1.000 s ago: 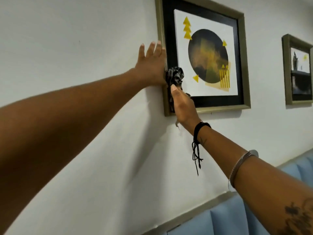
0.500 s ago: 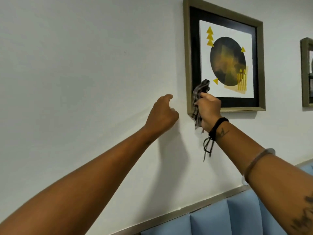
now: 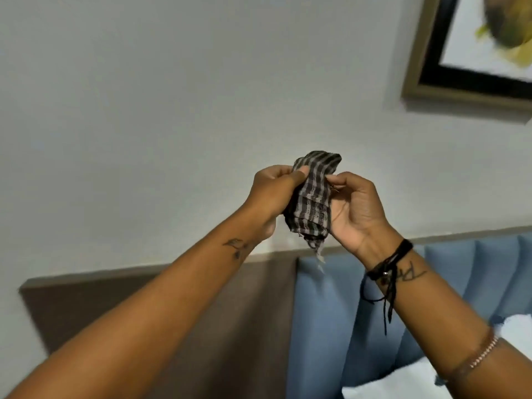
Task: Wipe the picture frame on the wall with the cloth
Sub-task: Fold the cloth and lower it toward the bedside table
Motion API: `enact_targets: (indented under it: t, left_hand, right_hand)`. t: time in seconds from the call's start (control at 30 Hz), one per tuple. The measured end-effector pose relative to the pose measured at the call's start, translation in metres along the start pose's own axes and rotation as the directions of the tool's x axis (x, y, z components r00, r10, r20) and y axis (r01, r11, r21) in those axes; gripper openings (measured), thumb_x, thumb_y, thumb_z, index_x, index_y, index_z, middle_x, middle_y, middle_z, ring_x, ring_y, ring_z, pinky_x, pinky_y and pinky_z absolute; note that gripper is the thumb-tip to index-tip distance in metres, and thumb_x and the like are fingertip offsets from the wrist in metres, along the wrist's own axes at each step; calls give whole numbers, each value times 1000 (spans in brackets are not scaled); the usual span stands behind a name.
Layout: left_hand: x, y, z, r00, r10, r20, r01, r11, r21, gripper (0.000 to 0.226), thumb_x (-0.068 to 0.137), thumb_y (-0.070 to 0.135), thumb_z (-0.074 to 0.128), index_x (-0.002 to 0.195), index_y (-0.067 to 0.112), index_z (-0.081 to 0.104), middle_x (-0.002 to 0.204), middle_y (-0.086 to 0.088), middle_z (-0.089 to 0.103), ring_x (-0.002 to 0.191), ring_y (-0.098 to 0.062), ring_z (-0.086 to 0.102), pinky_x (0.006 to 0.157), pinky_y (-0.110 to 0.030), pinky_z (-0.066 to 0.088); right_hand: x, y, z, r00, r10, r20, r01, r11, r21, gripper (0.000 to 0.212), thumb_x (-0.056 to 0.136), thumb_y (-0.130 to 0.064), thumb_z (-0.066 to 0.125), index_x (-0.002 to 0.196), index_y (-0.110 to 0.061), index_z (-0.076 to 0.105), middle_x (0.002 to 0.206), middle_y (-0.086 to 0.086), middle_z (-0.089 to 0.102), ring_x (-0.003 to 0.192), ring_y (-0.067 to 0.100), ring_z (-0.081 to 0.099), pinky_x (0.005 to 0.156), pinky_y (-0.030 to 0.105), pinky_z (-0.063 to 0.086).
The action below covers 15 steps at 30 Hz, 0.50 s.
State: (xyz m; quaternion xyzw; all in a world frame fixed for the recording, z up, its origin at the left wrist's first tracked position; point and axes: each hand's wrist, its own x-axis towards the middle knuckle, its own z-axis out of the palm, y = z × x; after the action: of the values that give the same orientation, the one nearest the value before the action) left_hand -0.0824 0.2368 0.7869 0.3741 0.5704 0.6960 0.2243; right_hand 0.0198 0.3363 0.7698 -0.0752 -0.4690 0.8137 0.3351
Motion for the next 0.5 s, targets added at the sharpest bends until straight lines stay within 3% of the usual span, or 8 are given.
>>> enact_targets:
  t: [0.13, 0.27, 0.33, 0.43, 0.5]
  left_hand:
    - [-51, -63, -44, 980, -154, -125, 135, 979, -151, 26, 86, 16, 72, 107, 3, 66, 85, -4, 73, 62, -5, 69, 53, -20, 54]
    - [-95, -139, -80, 916, -313, -252, 237, 928, -289, 31, 83, 6, 73, 112, 1, 63, 101, -13, 74, 81, -16, 71, 75, -28, 59]
    - [-120, -187, -94, 860, -411, -303, 318, 895, -313, 31, 82, 7, 74, 111, 3, 65, 103, -14, 75, 88, -21, 73, 81, -33, 59]
    - [-179, -272, -111, 718, -602, -350, 510, 797, -323, 33, 82, 14, 75, 113, 8, 65, 108, -11, 75, 100, -25, 71, 89, -40, 58]
    - [-221, -332, -121, 616, -722, -316, 633, 692, -348, 28, 86, 14, 71, 114, 10, 66, 104, -7, 75, 95, -22, 71, 77, -34, 59]
  right_hand:
    - [-24, 79, -5, 992, 123, 25, -121, 990, -71, 34, 87, -6, 56, 119, 4, 60, 111, 22, 67, 100, 33, 68, 93, 45, 57]
    - [-45, 165, -23, 972, 235, -26, -236, 957, -169, 18, 88, -2, 60, 104, 2, 67, 96, 21, 74, 89, 30, 73, 80, 39, 61]
    - [-62, 213, -35, 943, 324, -72, -332, 918, -216, 17, 89, -3, 59, 102, -1, 69, 95, 20, 75, 88, 31, 73, 77, 39, 60]
    - [-110, 296, -67, 836, 516, -185, -547, 810, -213, 20, 92, -5, 54, 101, -4, 72, 97, 19, 76, 89, 32, 73, 77, 41, 59]
    - [-145, 356, -94, 733, 603, -316, -671, 716, -190, 20, 92, -1, 53, 99, -1, 72, 99, 19, 76, 91, 34, 73, 71, 37, 59]
